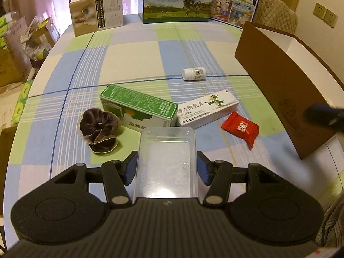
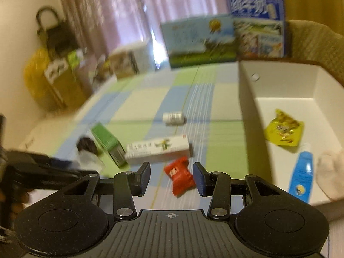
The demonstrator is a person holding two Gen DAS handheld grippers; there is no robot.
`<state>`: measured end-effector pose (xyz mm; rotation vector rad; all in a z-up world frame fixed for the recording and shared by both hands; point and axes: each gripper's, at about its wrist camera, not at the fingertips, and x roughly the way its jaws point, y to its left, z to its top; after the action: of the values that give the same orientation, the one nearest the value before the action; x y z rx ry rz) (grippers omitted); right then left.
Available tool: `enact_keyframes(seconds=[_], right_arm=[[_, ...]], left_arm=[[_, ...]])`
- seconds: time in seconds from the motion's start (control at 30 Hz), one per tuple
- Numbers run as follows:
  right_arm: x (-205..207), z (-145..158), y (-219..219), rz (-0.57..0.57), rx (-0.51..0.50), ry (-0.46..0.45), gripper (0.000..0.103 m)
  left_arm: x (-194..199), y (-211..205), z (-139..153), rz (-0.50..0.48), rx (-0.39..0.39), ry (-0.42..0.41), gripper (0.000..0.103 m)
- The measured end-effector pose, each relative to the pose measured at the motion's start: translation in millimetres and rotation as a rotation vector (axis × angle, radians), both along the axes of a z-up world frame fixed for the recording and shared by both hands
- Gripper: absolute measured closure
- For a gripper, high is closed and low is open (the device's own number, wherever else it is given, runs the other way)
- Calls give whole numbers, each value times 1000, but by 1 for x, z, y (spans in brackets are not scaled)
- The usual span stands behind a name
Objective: Organize objects
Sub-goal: 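Grasp the red candy packet with the right gripper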
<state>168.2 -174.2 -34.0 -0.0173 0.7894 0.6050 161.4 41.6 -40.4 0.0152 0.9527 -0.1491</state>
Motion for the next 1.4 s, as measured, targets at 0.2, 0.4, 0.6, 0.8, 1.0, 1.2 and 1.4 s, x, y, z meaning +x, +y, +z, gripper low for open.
enact_keyframes(seconds=[0.2, 0.4, 0.6, 0.8, 1.0, 1.2, 1.4], right_arm=[[25, -42, 28, 64, -121, 23, 62], [40, -66, 42, 130, -187, -8, 62], [46, -82, 46, 171, -196, 5, 62], [41, -83, 41, 166, -202, -5, 72], [35, -72, 28, 119, -138, 29, 75], [19, -55, 22, 102, -55, 52, 77], [9, -43, 19, 92, -18, 49, 78]], left_arm=[[9, 4, -13, 39, -1, 44, 51], [17, 6, -17, 62, -10, 56, 51], [20, 3, -22, 58, -6, 72, 51], [21, 0, -25, 55, 3, 78, 51], [18, -5, -27, 36, 16, 78, 51], [14, -9, -25, 18, 22, 72, 51], [10, -13, -22, 14, 25, 66, 51]])
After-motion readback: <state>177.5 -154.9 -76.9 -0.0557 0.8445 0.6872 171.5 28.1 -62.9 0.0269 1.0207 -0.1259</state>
